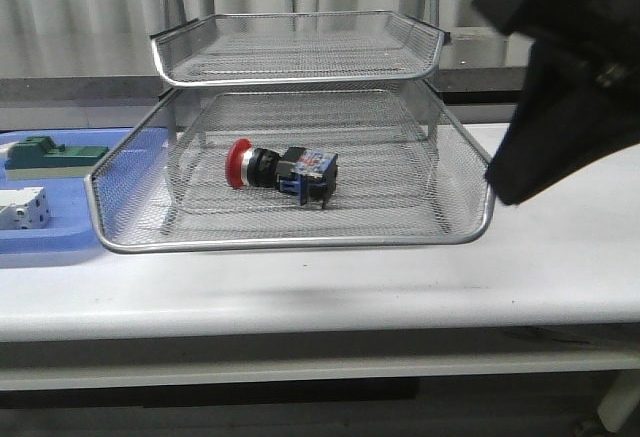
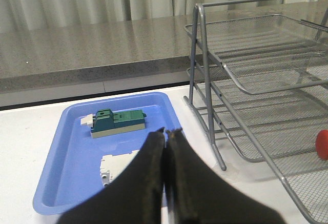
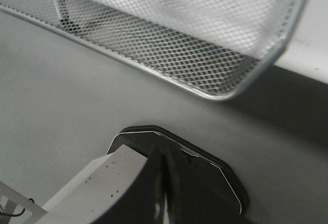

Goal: Place button on rack with both arms
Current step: 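Bring the right gripper to the front edge of the pulled-out tier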

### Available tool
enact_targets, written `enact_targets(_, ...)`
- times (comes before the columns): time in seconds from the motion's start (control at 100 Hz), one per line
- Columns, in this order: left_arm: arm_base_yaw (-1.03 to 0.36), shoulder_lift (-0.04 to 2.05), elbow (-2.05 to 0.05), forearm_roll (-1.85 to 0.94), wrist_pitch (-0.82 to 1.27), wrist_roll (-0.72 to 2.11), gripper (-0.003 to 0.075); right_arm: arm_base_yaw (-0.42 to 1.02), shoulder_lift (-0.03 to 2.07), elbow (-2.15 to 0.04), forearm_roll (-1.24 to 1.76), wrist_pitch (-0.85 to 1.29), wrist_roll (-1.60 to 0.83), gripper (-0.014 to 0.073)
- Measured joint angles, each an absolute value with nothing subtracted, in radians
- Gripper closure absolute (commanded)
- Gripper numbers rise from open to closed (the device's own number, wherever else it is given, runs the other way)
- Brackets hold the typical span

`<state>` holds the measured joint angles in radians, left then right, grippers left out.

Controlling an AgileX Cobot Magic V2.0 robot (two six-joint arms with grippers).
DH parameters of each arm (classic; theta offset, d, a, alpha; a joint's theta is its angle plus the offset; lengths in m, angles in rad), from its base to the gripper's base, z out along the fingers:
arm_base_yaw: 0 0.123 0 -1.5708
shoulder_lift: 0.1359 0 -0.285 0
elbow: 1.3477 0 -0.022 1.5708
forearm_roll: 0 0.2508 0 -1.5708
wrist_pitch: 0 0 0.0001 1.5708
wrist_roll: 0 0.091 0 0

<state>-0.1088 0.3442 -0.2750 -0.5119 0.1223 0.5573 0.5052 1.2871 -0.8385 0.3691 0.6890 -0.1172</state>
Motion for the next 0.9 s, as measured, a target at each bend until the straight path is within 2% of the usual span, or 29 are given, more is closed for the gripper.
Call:
enact_targets(0.46, -0.109, 0.344, -0.275, -0.512, 0.122, 0.557, 0.0741, 0.73, 1.541, -0.839, 0.378, 0.534, -0.117, 0.065)
enact_targets(0.9, -0.109, 0.344, -0.275, -0.512, 0.122, 0.557, 0.0741, 0.744, 1.602, -0.844, 0.38, 0.409, -0.117, 0.065)
